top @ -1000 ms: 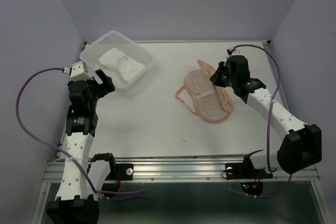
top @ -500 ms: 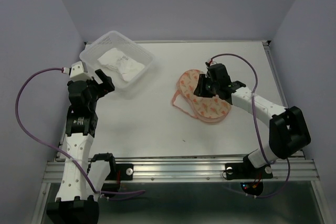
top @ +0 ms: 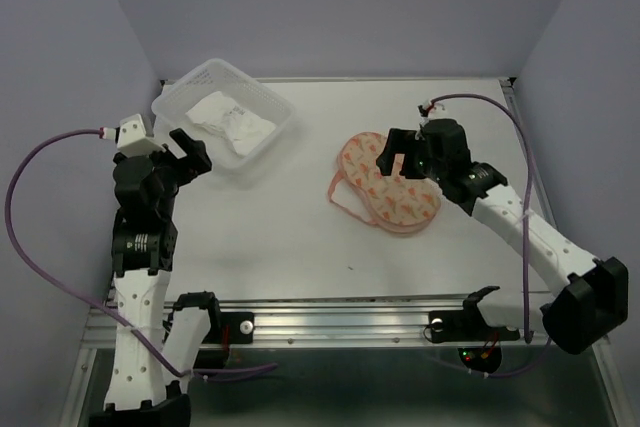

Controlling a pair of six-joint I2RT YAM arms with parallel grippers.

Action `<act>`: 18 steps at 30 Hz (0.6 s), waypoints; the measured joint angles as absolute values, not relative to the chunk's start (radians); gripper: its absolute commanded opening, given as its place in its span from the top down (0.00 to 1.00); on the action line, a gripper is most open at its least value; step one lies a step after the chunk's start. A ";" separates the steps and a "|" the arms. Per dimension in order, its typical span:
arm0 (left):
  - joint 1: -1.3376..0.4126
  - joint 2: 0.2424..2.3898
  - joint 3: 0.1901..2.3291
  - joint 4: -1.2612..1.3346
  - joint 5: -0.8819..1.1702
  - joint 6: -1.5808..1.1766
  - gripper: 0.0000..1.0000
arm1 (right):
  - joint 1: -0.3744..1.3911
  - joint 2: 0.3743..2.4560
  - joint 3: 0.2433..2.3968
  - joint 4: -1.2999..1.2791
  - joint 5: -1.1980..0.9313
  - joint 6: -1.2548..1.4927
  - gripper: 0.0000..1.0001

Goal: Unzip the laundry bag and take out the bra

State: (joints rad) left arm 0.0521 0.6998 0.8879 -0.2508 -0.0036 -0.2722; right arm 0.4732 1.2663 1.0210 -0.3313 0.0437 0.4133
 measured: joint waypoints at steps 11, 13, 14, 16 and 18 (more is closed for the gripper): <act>0.047 0.542 1.119 -0.477 -0.067 -0.230 0.01 | 0.473 0.745 1.093 -0.485 0.489 0.327 0.00; 0.040 0.490 1.170 -0.511 -0.099 -0.222 0.01 | 0.473 0.654 1.106 -0.496 0.527 0.301 0.00; 0.037 0.473 1.192 -0.523 -0.112 -0.219 0.01 | 0.473 0.615 1.113 -0.503 0.542 0.290 0.00; 0.027 0.441 1.235 -0.536 -0.145 -0.212 0.01 | 0.473 0.545 1.123 -0.514 0.571 0.265 0.00; 0.015 0.406 1.274 -0.545 -0.182 -0.205 0.01 | 0.473 0.480 1.131 -0.527 0.600 0.241 0.00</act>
State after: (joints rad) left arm 0.0151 0.4061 1.2739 -0.5449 -0.1822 -0.2054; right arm 0.4732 0.4801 1.1313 -0.5266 0.5999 0.2409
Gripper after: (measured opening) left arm 0.989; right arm 0.998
